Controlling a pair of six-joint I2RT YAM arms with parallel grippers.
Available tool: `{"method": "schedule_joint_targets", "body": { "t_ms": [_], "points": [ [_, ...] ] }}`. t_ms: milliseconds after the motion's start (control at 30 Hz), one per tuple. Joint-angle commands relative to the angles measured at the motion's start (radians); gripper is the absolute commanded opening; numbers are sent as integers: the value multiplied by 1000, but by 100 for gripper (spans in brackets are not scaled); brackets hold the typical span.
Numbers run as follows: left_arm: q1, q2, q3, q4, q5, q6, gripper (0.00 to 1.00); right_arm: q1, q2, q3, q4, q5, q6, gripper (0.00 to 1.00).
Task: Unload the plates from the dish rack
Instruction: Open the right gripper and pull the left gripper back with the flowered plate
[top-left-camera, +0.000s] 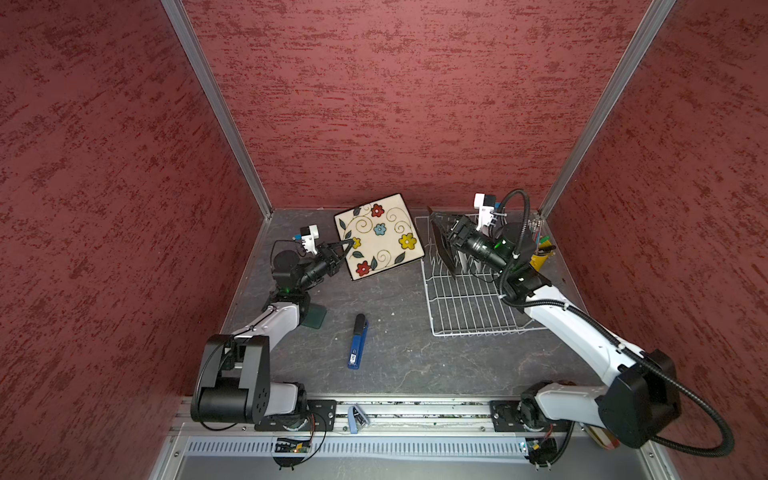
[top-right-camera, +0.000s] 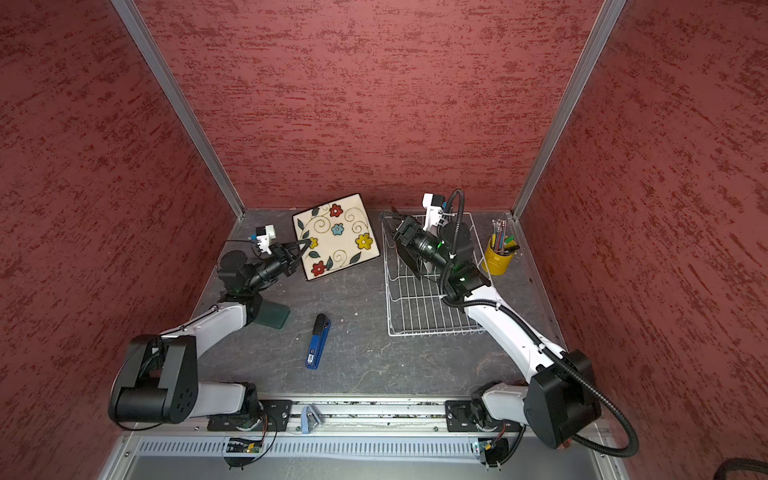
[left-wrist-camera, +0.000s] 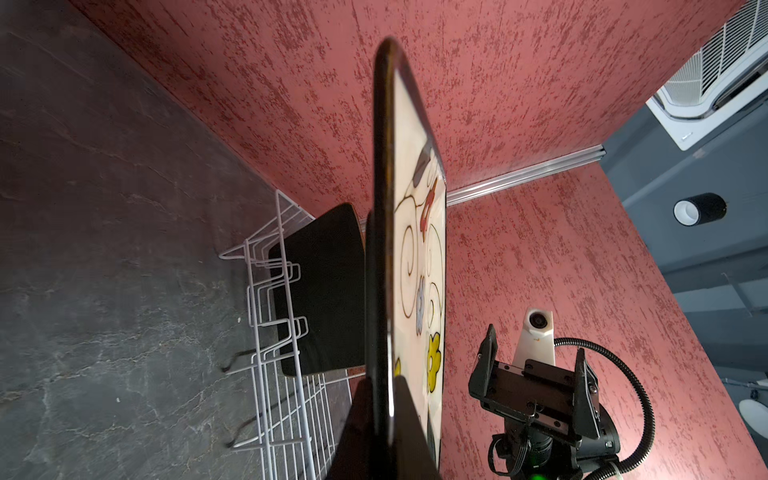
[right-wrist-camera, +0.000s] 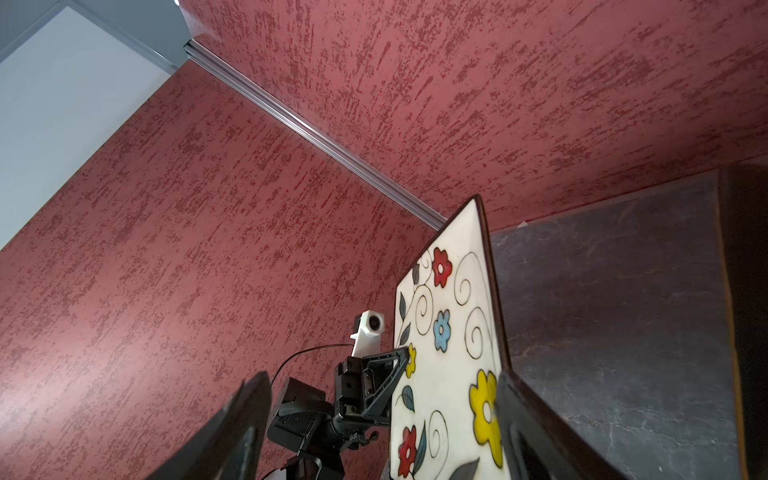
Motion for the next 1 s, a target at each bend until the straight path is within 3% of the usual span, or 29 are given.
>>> {"method": "schedule_joint_targets", "body": {
  "t_ms": [0,567,967],
  "points": [
    [22,-52,11,201,0,-45,0,-9,-7,29,-37,19,-24,85],
    [108,-66,-110,141,-144,-4,0,-21,-51,-4,-55,33,-28,85],
    [110,-4,-177,137,-296,16,0,-25,-98,-63,-71,74,-47,85]
  ]
}}
